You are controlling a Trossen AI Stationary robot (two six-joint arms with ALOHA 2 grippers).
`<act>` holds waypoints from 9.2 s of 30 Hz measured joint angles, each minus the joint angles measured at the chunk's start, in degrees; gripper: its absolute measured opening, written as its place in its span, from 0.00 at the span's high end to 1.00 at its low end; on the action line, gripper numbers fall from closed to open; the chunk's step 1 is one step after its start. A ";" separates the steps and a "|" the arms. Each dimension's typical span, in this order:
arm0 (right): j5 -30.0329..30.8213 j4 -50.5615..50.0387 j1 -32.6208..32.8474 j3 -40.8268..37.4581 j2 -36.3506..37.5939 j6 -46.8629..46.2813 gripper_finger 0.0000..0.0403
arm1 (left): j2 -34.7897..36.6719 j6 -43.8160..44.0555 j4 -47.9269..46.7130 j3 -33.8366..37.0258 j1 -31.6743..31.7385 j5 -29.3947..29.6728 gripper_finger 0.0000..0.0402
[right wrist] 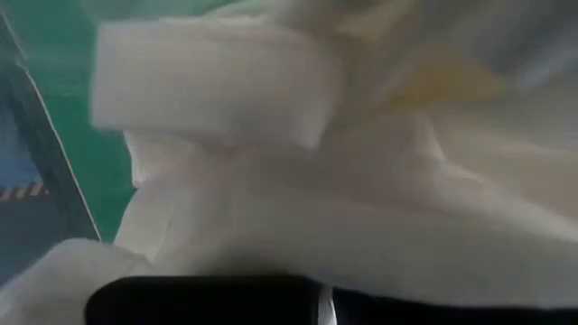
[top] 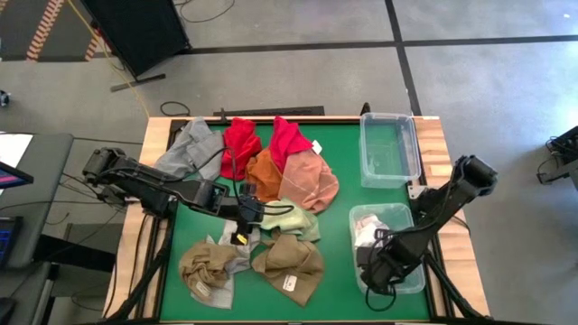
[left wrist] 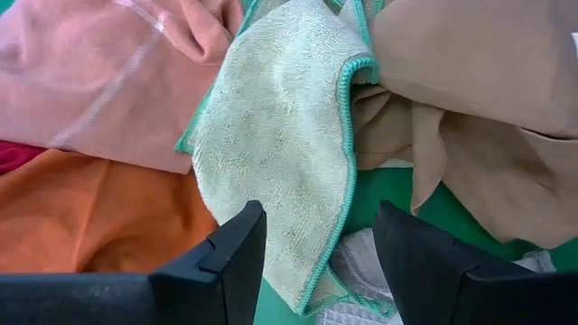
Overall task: Sort towels by color in basket
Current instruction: Put the white towel into the bottom transparent bin, then put the brown towel into the bottom transparent bin
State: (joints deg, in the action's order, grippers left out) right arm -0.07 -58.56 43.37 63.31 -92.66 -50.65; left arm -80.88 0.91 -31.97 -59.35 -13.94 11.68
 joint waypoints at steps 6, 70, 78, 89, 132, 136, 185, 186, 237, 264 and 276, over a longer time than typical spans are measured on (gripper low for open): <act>-1.32 2.48 -0.88 -1.52 0.67 -0.38 0.92 | 0.00 -0.11 -0.18 0.00 -0.24 -0.50 0.52; 19.12 -2.96 -3.87 -1.67 22.34 -4.22 0.71 | 1.03 0.46 -13.31 0.02 0.22 2.65 0.52; 18.20 -5.04 -3.49 -1.67 12.48 -4.83 0.71 | 1.05 1.53 -13.68 0.02 -0.13 2.11 0.52; 15.59 -7.44 -0.22 -1.67 2.55 -7.91 0.71 | 1.05 1.99 -13.66 0.02 -1.58 2.13 0.52; 25.34 3.87 -2.55 0.50 25.41 3.66 0.67 | 1.07 9.18 -18.48 0.04 -12.23 -7.78 0.52; 25.94 7.91 -4.99 0.50 24.81 8.22 0.57 | 1.07 10.41 -16.55 0.04 -13.86 -7.99 0.52; 6.60 60.49 -15.10 4.50 -23.71 47.85 0.35 | 1.07 13.49 -16.38 0.04 -20.54 -1.96 0.52; 6.69 60.48 -15.15 4.90 -24.67 48.03 0.35 | 1.07 13.49 -16.29 0.04 -20.54 -1.83 0.52; 26.67 -3.65 1.88 8.19 26.27 3.35 0.91 | 1.07 9.78 -13.36 0.04 -20.54 2.14 0.52; -4.07 12.23 -5.25 -10.90 4.66 -0.99 0.89 | 1.07 8.15 -10.58 0.04 -19.01 2.27 0.52; -5.28 12.07 -6.05 -11.23 7.62 -2.90 0.83 | 1.05 7.92 -10.69 0.04 -19.01 2.24 0.52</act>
State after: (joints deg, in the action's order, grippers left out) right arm -5.35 -46.48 37.32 52.08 -85.04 -53.55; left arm -79.83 8.82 -42.65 -59.31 -32.95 13.91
